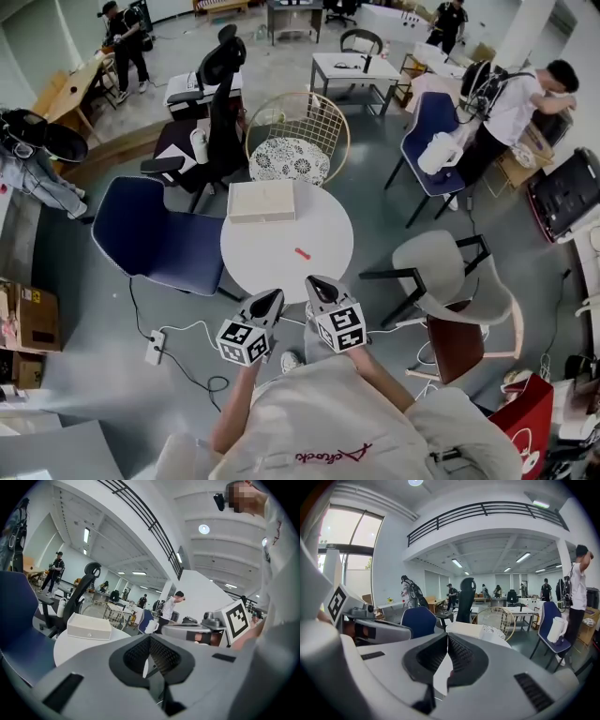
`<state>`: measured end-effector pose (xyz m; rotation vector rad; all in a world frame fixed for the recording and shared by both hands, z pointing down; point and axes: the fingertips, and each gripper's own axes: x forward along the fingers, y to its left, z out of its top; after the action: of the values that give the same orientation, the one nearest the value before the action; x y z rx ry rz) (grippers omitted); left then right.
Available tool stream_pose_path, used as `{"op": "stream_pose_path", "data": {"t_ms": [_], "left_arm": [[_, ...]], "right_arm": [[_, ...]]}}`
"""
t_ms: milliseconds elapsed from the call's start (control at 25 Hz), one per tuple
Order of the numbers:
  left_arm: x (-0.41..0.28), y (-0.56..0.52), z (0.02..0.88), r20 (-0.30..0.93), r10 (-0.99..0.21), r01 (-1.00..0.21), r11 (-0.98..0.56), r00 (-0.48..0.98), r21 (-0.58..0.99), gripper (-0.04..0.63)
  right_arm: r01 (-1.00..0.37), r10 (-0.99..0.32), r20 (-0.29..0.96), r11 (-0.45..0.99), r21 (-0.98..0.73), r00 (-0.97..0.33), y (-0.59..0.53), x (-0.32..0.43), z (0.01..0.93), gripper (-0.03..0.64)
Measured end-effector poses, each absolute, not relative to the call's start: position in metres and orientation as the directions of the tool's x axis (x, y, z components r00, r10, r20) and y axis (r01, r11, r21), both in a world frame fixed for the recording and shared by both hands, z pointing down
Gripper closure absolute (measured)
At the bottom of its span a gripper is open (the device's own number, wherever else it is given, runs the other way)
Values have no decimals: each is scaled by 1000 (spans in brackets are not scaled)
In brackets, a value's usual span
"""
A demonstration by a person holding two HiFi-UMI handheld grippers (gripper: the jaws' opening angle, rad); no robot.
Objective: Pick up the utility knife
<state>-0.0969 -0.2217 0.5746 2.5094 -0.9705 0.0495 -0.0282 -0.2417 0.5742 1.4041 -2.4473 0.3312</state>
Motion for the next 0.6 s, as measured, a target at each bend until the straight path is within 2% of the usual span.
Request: {"op": "stream_pose_path", "data": {"t_ms": [600], "left_arm": [[-84,-266,580,229,-637,-669,-631,736,392,583]], "right_arm": [[-863,-777,396,498,-87,-488,-285,-10,589,600]]}}
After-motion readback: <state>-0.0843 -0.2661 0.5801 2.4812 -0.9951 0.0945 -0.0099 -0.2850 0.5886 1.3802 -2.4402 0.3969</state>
